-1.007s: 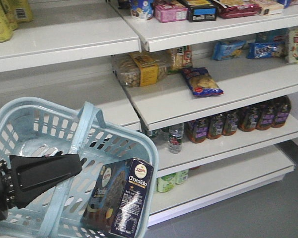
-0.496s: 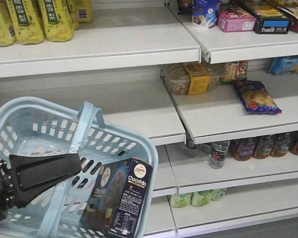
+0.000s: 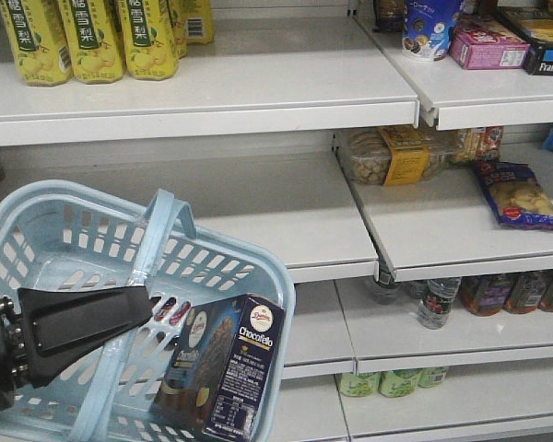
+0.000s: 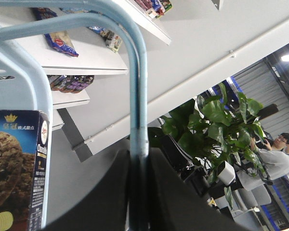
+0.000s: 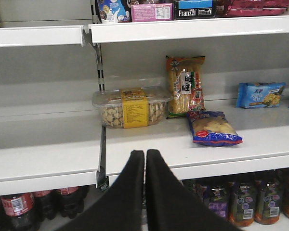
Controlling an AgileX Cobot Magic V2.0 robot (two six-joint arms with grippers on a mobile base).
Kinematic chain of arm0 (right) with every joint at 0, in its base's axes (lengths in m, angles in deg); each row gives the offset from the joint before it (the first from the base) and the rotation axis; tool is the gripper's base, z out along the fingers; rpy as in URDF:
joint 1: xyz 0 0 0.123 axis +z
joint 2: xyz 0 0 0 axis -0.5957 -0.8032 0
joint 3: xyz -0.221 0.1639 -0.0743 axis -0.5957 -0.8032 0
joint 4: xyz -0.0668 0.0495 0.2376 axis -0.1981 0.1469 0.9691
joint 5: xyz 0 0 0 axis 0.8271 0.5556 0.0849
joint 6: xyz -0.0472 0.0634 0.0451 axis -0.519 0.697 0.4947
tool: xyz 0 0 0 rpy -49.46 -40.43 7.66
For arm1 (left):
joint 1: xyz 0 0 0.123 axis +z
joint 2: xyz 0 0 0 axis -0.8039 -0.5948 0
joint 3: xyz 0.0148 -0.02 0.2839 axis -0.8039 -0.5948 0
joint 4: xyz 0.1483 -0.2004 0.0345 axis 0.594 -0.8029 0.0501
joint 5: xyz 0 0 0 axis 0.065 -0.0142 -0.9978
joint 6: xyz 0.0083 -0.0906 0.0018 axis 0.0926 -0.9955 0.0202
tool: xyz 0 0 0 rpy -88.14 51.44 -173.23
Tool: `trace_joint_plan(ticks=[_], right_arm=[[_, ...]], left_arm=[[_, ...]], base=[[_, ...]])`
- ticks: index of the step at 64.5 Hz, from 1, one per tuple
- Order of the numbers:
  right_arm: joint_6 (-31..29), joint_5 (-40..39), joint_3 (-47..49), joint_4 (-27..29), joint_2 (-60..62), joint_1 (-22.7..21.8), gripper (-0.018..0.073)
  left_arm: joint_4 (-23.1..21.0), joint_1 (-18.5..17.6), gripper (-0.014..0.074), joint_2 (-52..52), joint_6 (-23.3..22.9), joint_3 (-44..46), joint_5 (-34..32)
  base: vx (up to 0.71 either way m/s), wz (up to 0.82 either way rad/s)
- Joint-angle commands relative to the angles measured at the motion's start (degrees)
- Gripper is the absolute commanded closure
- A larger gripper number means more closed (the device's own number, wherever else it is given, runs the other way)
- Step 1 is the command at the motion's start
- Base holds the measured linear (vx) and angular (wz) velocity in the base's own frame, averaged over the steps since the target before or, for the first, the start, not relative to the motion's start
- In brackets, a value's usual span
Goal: Left arm holds basket, right arm returns cookies
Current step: 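Drive the base up to the snack shelf with yellow drink bottles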
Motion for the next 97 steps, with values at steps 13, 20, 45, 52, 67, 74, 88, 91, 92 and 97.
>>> trace_joint_plan(ticks=[13, 20, 45, 52, 67, 74, 88, 91, 92, 97], right_arm=[[-0.5, -4.4, -1.2, -0.6, 0.6, -0.3, 0.0563], [-0.5, -4.4, -1.2, -0.6, 0.6, -0.3, 0.0563], [-0.5, -4.4, -1.2, -0.6, 0.6, -0.3, 0.0563], [-0.5, -4.4, -1.2, -0.6, 0.6, -0.3, 0.0563], [-0.5, -4.4, -1.2, -0.6, 0.6, -0.3, 0.0563], [-0.5, -4.4, -1.2, -0.6, 0.6, -0.3, 0.0563], [-0.5, -4.4, -1.2, -0.6, 0.6, -0.3, 0.0563], [-0.5, -4.4, -1.2, -0.6, 0.6, -0.3, 0.0563], [-0.5, -4.4, -1.2, -0.6, 0.6, -0.3, 0.0563], [-0.5, -4.4, -1.2, -0.6, 0.6, -0.3, 0.0563]], left_arm=[[-6.9, -0.2, 0.0603, 0.8, 0.9, 1.8, 1.7], [-6.9, -0.2, 0.0603, 0.8, 0.9, 1.8, 1.7], [-6.9, -0.2, 0.0603, 0.8, 0.9, 1.8, 1.7], [-6.9, -0.2, 0.0603, 0.8, 0.9, 1.8, 1.7], [-6.9, -0.2, 0.0603, 0.8, 0.9, 1.8, 1.7], [-6.9, -0.2, 0.0603, 0.8, 0.9, 1.8, 1.7], [-6.9, -0.2, 0.0603, 0.8, 0.9, 1.8, 1.7], [-6.9, -0.2, 0.0603, 0.8, 0.9, 1.8, 1.7], [-6.9, -0.2, 0.0603, 0.8, 0.9, 1.8, 1.7], [-6.9, -0.2, 0.0603, 0.8, 0.9, 1.8, 1.7]], base=[[0.03, 0.12], [0.04, 0.13], [0.04, 0.13], [0.05, 0.11], [0.05, 0.09], [0.05, 0.08], [0.04, 0.07], [0.05, 0.07], [0.05, 0.07], [0.05, 0.07]])
